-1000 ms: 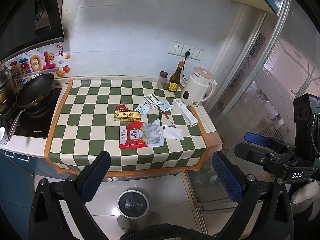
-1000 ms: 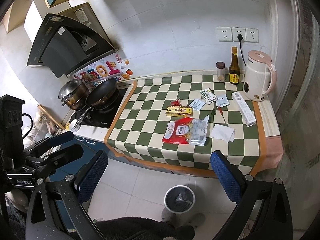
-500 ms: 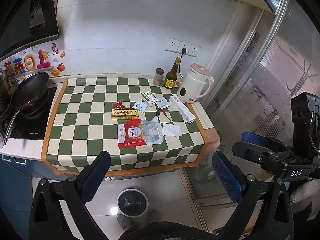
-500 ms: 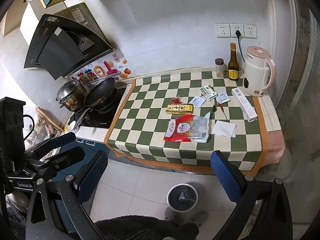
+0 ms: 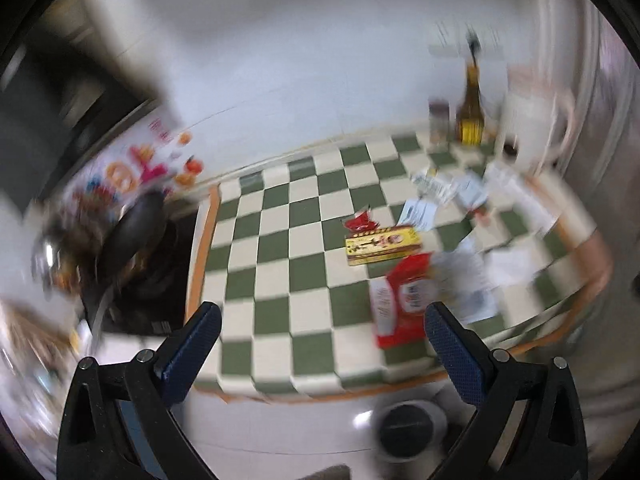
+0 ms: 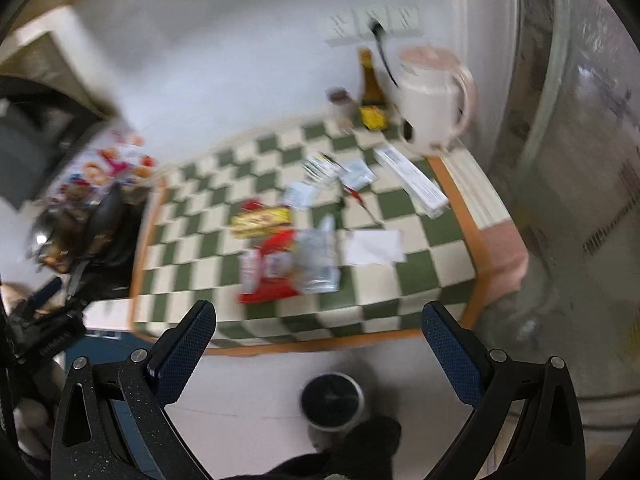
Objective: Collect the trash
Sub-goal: 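Grasp the yellow seasoning box with the left tool while the right tool grasps the white tube box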
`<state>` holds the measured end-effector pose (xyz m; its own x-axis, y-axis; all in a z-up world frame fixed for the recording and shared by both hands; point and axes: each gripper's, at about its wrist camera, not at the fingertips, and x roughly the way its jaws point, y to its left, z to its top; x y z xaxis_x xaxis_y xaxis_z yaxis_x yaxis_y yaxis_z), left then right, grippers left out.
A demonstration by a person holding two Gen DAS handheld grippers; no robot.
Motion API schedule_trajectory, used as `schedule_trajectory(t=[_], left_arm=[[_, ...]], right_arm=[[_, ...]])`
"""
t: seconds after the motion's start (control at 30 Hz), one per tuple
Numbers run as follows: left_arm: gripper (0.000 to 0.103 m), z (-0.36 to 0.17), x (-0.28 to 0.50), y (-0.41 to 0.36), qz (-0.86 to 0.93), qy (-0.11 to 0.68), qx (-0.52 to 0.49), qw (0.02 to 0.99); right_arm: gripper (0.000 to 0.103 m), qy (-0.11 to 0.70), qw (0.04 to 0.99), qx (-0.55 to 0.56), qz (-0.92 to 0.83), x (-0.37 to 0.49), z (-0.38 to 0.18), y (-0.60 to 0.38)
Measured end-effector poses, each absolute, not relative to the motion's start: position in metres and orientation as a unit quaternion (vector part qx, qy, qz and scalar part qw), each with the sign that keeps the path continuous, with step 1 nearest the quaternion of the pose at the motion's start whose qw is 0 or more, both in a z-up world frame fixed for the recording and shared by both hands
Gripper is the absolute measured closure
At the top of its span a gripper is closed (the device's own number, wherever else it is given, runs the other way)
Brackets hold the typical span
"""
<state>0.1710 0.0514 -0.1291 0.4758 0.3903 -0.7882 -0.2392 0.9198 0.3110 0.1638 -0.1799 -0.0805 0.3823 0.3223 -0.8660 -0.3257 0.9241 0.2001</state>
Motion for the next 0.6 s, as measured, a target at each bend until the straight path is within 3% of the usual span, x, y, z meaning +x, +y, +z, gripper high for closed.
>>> schedule_trajectory(t=[0.13,0.27,0.6], left_arm=[[0.0,-0.198,0.261,0.045,0.146,0.529,0.211,0.809],[0.0,-0.268,0.327,0.046,0.074,0.6,0.273,0.749],[0.0,-0.374,0.392,0.06,-0.009,0.685,0.357,0.635]], right_arm=[[0.0,0.555,0.815,-0.04,0.162,0.256,-0.138,-0.182],[0.0,0.598,0.787,-0.063,0.135,0.346,-0.204,-0.181],[0.0,0.646,0.747,-0.112,0.11,0.475,-0.309,-0.159]])
